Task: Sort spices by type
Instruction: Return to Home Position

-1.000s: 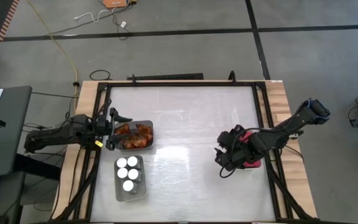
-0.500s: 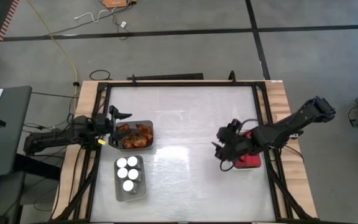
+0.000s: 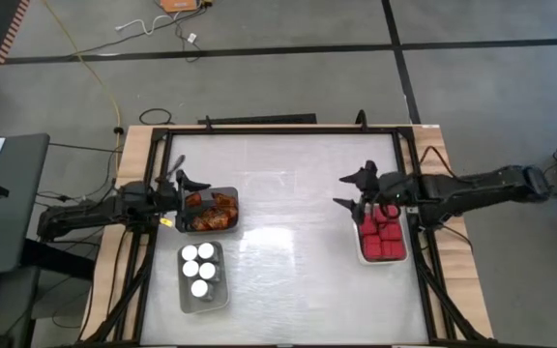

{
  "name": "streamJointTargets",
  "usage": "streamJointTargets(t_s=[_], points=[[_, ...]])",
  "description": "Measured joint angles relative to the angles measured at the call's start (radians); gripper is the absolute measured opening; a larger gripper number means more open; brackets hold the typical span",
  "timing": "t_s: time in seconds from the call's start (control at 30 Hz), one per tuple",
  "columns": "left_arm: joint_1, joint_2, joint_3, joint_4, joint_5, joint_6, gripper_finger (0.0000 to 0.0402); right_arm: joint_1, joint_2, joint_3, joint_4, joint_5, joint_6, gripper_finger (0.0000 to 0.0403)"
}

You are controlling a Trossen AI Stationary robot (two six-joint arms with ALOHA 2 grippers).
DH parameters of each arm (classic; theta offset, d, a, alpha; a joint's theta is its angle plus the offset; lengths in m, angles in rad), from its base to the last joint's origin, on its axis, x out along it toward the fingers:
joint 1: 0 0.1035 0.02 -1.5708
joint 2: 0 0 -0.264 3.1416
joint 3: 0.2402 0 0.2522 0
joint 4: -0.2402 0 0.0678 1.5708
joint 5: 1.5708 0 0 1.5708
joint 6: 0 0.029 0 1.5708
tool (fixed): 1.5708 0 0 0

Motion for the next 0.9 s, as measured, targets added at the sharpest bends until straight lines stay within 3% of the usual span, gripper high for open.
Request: streamJointTargets(t_s=[0.2,0.6,0.9], points=[[0.000,0.007,0.000,-0.005,0.003,-0.006,0.0306,-0.017,-0.125,-0.124,0.054,-0.024,0.000,0.0352],[0.000,0.006,-0.001,-0.007,0.003,-0.007,0.0306,0.021,-0.524,-0.441,0.292,-0.160,-0.029,0.0352],[0.000,0.006,-0.001,-0.008,0.003,-0.007,0.0306,0.020,-0.804,-0.516,0.246,-0.291,-0.037,0.0352]])
